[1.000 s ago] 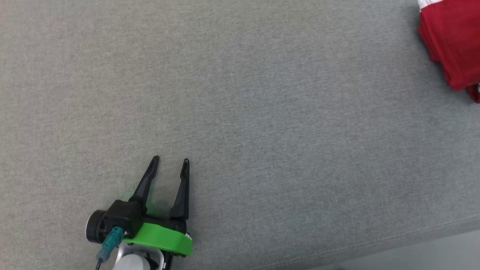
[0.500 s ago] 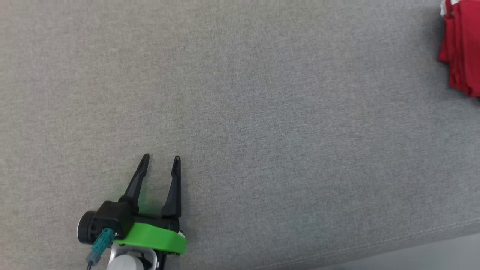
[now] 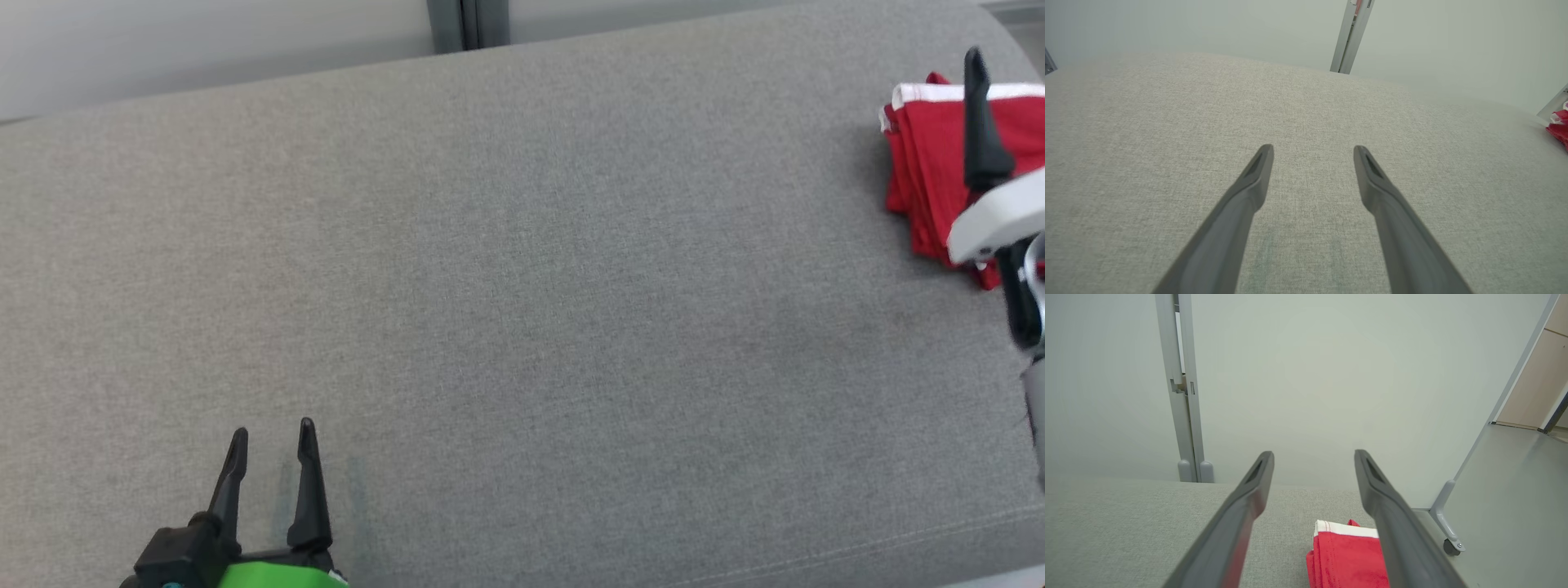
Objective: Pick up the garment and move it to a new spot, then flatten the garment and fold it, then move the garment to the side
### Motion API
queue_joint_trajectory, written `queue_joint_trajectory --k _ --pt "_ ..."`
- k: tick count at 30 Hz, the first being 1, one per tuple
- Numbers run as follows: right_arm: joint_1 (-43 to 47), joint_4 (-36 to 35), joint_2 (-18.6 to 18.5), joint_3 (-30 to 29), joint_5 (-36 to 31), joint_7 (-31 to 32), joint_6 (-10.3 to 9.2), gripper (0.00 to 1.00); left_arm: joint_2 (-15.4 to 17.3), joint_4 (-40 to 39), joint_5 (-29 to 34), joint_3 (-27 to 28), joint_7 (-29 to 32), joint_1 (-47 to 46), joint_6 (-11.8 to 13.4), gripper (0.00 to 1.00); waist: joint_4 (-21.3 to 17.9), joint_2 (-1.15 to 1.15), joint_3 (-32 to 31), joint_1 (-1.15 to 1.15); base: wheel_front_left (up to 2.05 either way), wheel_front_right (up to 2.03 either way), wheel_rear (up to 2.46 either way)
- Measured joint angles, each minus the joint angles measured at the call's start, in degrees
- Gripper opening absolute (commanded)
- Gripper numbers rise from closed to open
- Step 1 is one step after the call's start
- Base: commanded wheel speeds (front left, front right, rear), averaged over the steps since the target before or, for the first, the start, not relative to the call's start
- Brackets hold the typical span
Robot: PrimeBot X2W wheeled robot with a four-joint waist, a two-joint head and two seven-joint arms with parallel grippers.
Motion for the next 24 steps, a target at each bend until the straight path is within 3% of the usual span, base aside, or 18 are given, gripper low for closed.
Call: queue_joint_trajectory --k 7,13,24 --pt "20.35 -8.04 8.06 -0.66 -1.34 -4.05 0.00 1.00 0.02 -0.25 0.59 3.09 0.00 4.77 0.44 1.00 2.06 0.00 -7.56 0.00 0.00 0.00 0.00" --pt "31.76 -10.90 14.63 -0.12 -4.57 -7.00 -0.01 1.00 0.01 -0.51 1.12 3.80 0.00 5.95 -0.63 1.00 4.01 0.00 -11.97 0.00 0.00 0.00 0.00" --pt "39.27 -14.04 18.89 0.37 -8.15 -7.77 0.00 1.00 0.01 0.02 1.62 3.33 -0.01 6.32 -1.46 1.00 4.49 0.00 -14.39 0.00 0.00 0.00 0.00"
